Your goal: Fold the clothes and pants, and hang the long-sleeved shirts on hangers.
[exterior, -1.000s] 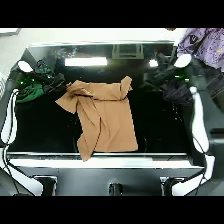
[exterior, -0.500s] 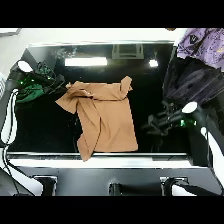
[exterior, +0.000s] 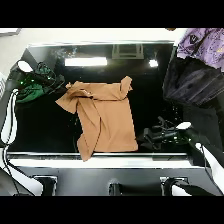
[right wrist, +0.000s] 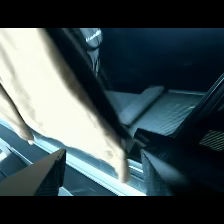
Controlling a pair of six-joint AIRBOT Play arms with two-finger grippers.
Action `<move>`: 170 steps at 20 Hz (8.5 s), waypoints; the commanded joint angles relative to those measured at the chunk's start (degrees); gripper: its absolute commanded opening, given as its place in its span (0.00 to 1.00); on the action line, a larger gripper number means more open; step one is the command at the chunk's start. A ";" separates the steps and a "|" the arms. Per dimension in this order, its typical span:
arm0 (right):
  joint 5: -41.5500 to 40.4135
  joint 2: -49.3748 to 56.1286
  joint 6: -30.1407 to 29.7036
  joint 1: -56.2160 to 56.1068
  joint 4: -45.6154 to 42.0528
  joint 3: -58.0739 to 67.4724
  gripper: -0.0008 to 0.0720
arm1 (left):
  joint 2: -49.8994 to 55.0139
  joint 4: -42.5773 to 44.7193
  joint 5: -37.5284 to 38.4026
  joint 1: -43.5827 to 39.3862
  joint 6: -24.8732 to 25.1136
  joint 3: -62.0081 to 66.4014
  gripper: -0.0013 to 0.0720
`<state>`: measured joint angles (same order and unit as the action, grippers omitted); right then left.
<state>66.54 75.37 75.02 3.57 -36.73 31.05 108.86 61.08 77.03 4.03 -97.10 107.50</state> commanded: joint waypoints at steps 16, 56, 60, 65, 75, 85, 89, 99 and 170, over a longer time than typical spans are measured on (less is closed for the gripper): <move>-5.57 14.88 19.30 7.10 -20.04 58.05 0.05 | 0.76 0.04 -0.13 1.11 0.15 -0.02 0.04; -13.70 2.93 5.81 -3.48 -8.70 19.47 0.05 | 0.52 0.00 0.20 0.87 0.13 1.81 0.04; -5.97 1.70 11.41 -3.48 -21.97 47.28 0.05 | -3.96 0.00 -0.04 3.15 0.13 13.51 0.04; 3.93 -6.51 19.12 -3.48 -40.57 79.91 0.05 | -23.30 0.02 -1.46 9.11 1.05 12.57 0.04; 13.75 -29.75 26.29 -3.48 -52.70 88.21 0.05 | -57.48 14.40 -1.70 17.70 -3.98 9.07 0.04; 18.16 5.22 26.38 -3.50 -50.40 84.32 0.05 | -42.49 10.29 -5.62 12.07 -3.85 -8.74 0.04; 9.64 23.98 26.38 -3.54 -41.53 84.32 0.05 | -26.84 11.17 -16.98 4.57 -3.89 -15.08 0.04; 1.27 42.60 27.26 -3.54 -22.62 84.35 0.23 | -4.50 4.79 -27.96 -0.46 -3.91 -15.02 0.09; -9.62 -7.28 14.21 -3.89 -24.24 48.43 0.05 | -15.87 -8.55 -4.85 15.43 17.90 -4.37 0.04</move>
<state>57.91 68.16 86.04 -0.27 -53.17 66.08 98.39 50.83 71.94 19.51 -75.77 93.38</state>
